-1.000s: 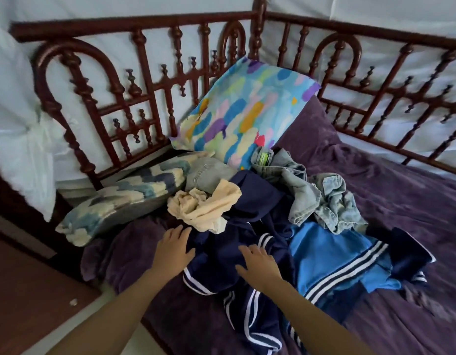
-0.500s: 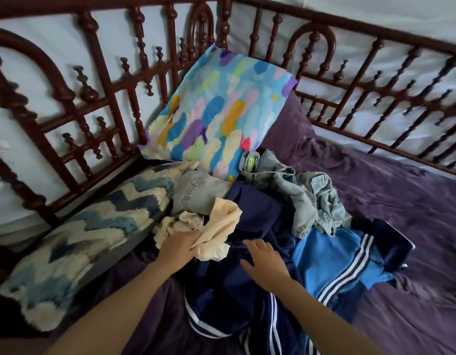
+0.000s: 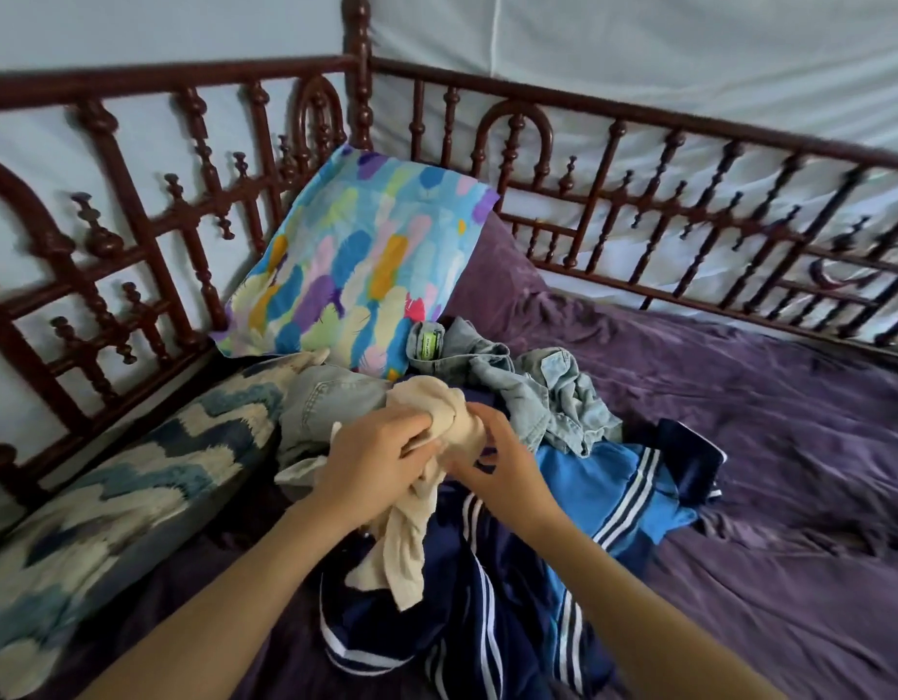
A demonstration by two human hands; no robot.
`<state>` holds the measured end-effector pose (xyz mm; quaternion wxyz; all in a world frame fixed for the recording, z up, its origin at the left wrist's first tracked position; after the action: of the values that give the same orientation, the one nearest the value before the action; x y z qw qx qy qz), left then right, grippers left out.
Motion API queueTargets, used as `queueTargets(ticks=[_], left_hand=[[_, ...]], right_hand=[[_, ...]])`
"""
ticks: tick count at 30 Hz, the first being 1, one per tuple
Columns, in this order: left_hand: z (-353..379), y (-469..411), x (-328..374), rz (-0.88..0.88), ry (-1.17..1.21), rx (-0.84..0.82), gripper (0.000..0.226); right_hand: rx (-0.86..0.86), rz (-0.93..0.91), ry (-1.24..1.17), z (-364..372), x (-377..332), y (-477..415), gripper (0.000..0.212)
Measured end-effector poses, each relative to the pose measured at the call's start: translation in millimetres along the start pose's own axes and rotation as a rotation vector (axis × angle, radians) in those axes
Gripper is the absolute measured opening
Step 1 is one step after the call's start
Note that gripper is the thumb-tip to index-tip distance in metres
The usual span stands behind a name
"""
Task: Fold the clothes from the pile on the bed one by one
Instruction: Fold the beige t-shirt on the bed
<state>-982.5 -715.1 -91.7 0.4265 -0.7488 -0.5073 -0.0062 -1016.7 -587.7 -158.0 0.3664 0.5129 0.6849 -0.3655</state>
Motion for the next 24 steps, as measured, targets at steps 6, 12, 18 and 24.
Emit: queueTargets(ticks=[6, 12, 18, 24], left_hand=[[-10.9, -40.0, 120.5, 0.071, 0.133, 0.113, 0.029], [12.0, -87.7, 266.5, 0.055, 0.295, 0.223, 0.021], [73.6, -100.8, 388.7, 0.116, 0.412, 0.182, 0.023], [154.3, -93.8, 416.8, -0.073, 0.477, 0.046, 0.05]], right_hand=[[0.33, -0.149, -0.197, -128.1, -41.8, 33.6, 0.038], [0.567, -0.349, -0.229, -294.3, -77.9, 94.8, 0.032], [0.711, -0.339, -0.199, -421.2, -49.7, 164.0, 0.031], [0.89, -0.054, 0.1, -462.9, 30.4, 219.9, 0.048]])
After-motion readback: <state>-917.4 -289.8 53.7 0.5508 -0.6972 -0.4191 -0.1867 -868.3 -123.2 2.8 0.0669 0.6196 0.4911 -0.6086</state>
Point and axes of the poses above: each hand's wrist, its own y-axis away from the middle knuckle, its own z-axis out of the palm, x = y × z, the point moved 8 cm from there along -y, towards the middle knuckle, and after that the axes turned 6 degrees about x, right-handed, at the moved point
